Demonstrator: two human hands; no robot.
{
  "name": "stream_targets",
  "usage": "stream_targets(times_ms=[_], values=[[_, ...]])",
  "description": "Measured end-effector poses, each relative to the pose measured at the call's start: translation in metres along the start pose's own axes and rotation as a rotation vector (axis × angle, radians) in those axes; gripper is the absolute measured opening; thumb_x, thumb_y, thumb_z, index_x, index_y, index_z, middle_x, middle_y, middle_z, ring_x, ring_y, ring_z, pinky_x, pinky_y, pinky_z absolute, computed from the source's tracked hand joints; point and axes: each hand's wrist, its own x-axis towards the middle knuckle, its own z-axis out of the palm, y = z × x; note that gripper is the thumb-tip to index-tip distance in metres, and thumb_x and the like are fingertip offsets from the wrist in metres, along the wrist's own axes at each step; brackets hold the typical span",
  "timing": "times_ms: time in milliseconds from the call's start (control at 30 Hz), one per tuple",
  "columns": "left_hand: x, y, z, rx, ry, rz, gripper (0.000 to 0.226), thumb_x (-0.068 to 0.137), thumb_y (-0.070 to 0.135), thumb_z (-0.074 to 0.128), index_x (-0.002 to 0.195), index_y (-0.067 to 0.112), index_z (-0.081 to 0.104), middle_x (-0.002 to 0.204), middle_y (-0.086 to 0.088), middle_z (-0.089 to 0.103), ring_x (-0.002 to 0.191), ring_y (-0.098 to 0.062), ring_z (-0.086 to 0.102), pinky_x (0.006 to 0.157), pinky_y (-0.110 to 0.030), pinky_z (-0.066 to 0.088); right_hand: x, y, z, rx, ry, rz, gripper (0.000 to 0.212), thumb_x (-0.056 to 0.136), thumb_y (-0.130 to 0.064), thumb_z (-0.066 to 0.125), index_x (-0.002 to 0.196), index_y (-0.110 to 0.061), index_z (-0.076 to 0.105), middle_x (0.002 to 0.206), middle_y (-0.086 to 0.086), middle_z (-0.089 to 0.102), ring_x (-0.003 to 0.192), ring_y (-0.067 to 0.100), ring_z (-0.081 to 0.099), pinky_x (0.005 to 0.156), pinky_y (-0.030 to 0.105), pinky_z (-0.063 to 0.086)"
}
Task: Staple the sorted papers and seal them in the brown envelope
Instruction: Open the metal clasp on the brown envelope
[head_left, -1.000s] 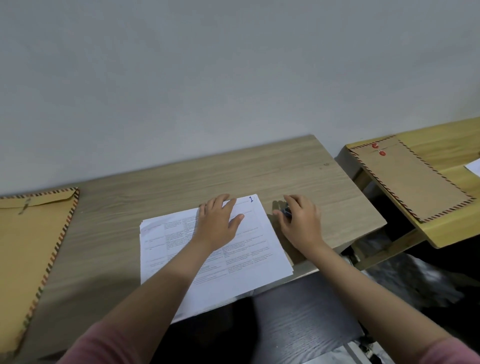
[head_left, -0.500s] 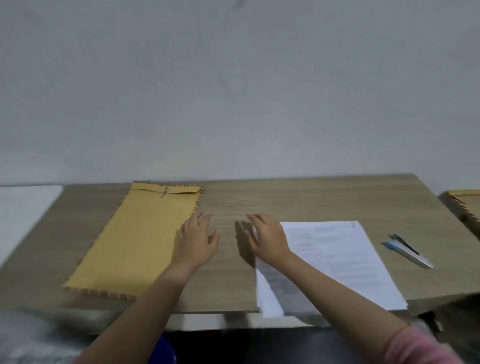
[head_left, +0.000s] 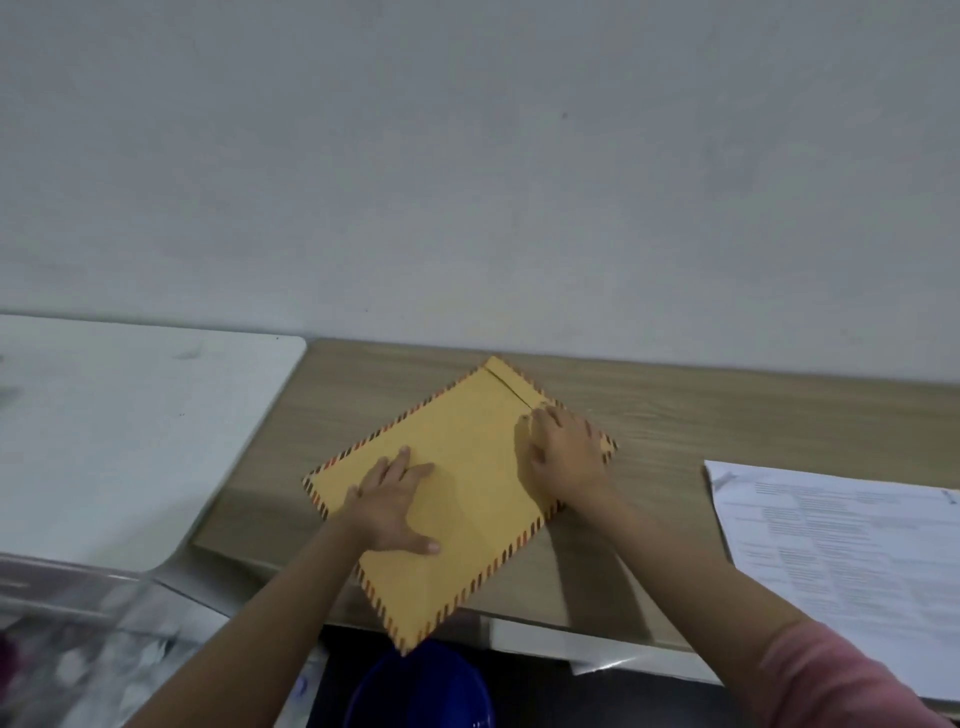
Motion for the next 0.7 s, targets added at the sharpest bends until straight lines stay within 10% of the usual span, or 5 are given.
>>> stream_targets(times_ms=[200, 467, 700], values=[[0.007, -0.022, -0.006, 0.020, -0.038, 0.104, 0.107, 0.061, 0.058, 0.077, 0.144, 0.043, 0.010, 0.158, 0.010, -0.016, 0.145, -0.026, -0.012, 0.113, -0.061, 0.004, -0.019, 0.016, 0.014, 0.216, 0.087, 0.151, 0.034, 0.086, -0.033, 0.059, 0.114, -0.013, 0.057, 0.122, 0.004, 0.055, 0.117, 0.024, 0.047, 0.098, 0.035, 0.039], [0.010, 0.011, 0.012, 0.273, 0.391, 0.266, 0.091, 0.061, 0.094, 0.028, 0.137, 0.044, 0.034, 0.132, -0.003, 0.037, 0.124, -0.025, 0.037, 0.105, -0.051, 0.026, -0.048, 0.041, 0.003, 0.100, 0.238, 0.376, 0.052, 0.078, -0.056, 0.062, 0.110, -0.015, 0.062, 0.113, 0.007, 0.057, 0.107, 0.027, 0.046, 0.093, 0.042, 0.036], [0.017, 0.047, 0.041, 0.041, 0.612, 0.636, 0.043, 0.078, 0.063, 0.053, 0.078, 0.020, 0.055, 0.106, 0.003, 0.065, 0.102, -0.016, 0.060, 0.094, -0.041, 0.042, -0.041, 0.052, -0.007, 0.146, 0.099, 0.384, 0.045, 0.083, -0.041, 0.063, 0.122, -0.018, 0.058, 0.123, 0.002, 0.052, 0.118, 0.027, 0.040, 0.100, 0.045, 0.028]])
